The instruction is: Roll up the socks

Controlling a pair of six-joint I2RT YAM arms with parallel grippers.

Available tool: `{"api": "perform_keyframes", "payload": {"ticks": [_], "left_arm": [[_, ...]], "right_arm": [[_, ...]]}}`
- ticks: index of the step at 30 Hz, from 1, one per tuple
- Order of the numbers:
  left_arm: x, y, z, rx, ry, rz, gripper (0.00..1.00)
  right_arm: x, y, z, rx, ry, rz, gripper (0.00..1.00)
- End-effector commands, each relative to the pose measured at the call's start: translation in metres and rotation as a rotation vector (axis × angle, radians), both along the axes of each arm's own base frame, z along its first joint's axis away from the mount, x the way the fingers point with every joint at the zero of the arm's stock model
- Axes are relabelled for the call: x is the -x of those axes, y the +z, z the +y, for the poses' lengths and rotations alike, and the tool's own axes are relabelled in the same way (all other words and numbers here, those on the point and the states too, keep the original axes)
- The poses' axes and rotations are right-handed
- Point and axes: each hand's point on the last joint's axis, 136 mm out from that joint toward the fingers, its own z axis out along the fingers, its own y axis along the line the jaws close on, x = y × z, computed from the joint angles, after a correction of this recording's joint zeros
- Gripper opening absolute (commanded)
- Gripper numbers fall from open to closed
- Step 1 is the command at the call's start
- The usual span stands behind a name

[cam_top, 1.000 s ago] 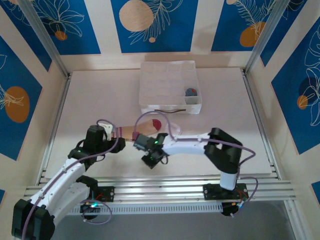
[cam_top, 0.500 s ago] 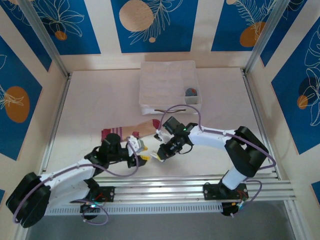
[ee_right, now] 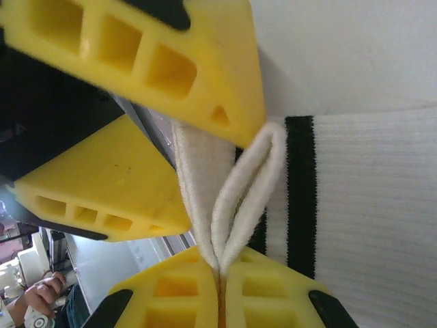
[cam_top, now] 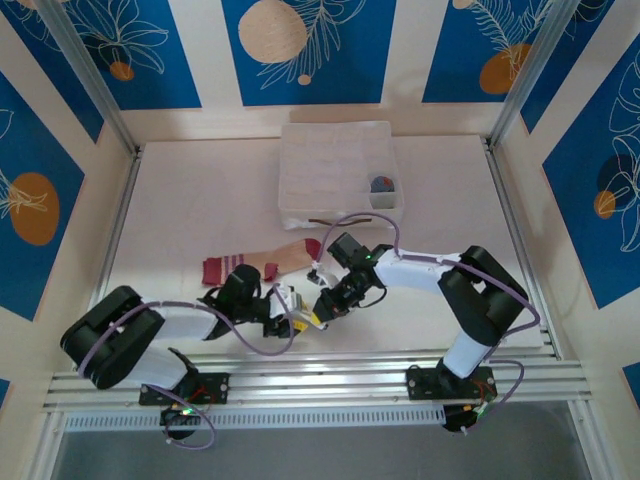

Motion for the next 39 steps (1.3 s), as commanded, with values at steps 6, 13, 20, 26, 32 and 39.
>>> {"api": "perform_keyframes", "payload": {"ticks": [6, 13, 20, 26, 32, 39], "left_arm": [[0.007, 0.014, -0.011, 0.051, -0.091, 0.001, 0.0], [0.001, 0.012, -0.016, 0.011, -0.057, 0.106, 0.0], [-0.016, -0.003, -0.025, -0.036, 0.028, 0.258, 0.0], [-0.022, -0.022, -0.026, -0.091, 0.057, 0.293, 0.03], [-0.025, -0.001, -0.025, -0.045, 0.025, 0.144, 0.21], [-0.015, 0.017, -0.022, -0.078, -0.077, -0.179, 0.39]], "right_arm": [[-0.003, 0.001, -0.004, -0.017, -0.012, 0.02, 0.2], [-0.022, -0.008, -0.018, 0.05, -0.143, -0.102, 0.47], [-0.029, -0.026, -0.038, 0.16, -0.253, -0.142, 0.3], [-0.031, -0.041, -0.048, 0.259, -0.305, -0.115, 0.18], [-0.031, -0.051, -0.071, 0.39, -0.387, -0.036, 0.07], [-0.026, -0.046, -0.075, 0.301, -0.453, 0.142, 0.05]]}}
